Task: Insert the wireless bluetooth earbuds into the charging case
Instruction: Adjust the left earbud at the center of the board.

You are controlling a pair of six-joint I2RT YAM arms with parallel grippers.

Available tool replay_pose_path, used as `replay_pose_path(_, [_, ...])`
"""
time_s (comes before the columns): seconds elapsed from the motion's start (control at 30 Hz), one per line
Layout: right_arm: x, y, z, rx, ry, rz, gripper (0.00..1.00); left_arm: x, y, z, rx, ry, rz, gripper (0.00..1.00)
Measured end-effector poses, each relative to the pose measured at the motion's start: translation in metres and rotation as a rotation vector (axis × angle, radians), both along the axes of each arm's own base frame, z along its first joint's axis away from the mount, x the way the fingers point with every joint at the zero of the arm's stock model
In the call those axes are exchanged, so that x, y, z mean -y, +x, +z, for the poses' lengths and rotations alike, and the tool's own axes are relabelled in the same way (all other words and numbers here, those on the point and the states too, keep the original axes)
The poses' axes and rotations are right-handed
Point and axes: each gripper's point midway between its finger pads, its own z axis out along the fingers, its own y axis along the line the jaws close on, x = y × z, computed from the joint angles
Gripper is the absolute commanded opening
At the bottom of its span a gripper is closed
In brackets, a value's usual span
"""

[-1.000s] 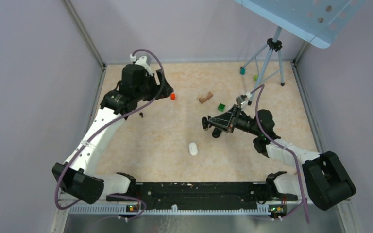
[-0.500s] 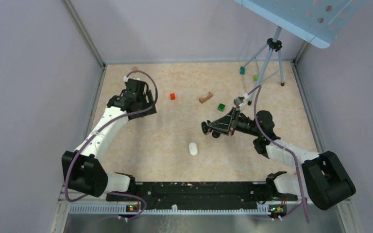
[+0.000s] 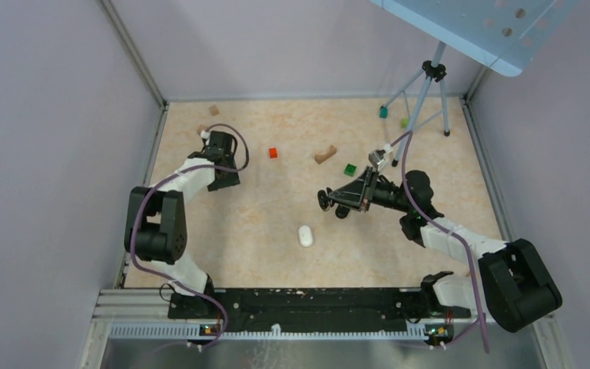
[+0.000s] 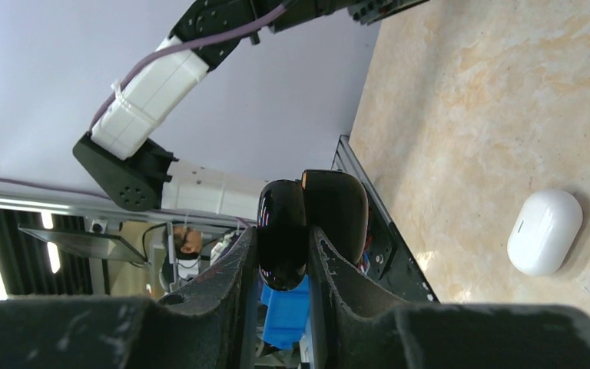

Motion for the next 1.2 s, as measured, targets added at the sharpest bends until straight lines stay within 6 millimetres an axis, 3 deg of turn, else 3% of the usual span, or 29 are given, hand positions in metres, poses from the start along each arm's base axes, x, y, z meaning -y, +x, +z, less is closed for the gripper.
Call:
replay_pose_path(0.23, [-0.004,0.009,0.007,0.005,0.002,0.0,0.0,-0.008,0.04,-0.013,-0.005,0.025,0.002,0.54])
replay_pose_path(0.4, [-0.005,0.012,0.011,0.013,0.006,0.001,0.0,-0.022,0.061,-0.017,-0.002,0.013,0.031,0.45])
replay_pose_path(0.57, [-0.005,0.012,0.011,0.012,0.005,0.0,0.0,-0.026,0.057,-0.028,-0.048,-0.012,0.036,0.44])
replay_pose_path(0.8, [-0.008,0.016,0.004,-0.009,0.003,0.004,0.0,-0.016,0.048,-0.033,-0.082,-0.063,0.007,0.39])
replay_pose_path(1.2, [-0.008,0.016,0.003,-0.013,0.003,0.004,0.0,-0.009,0.049,-0.033,-0.087,-0.087,-0.029,0.48])
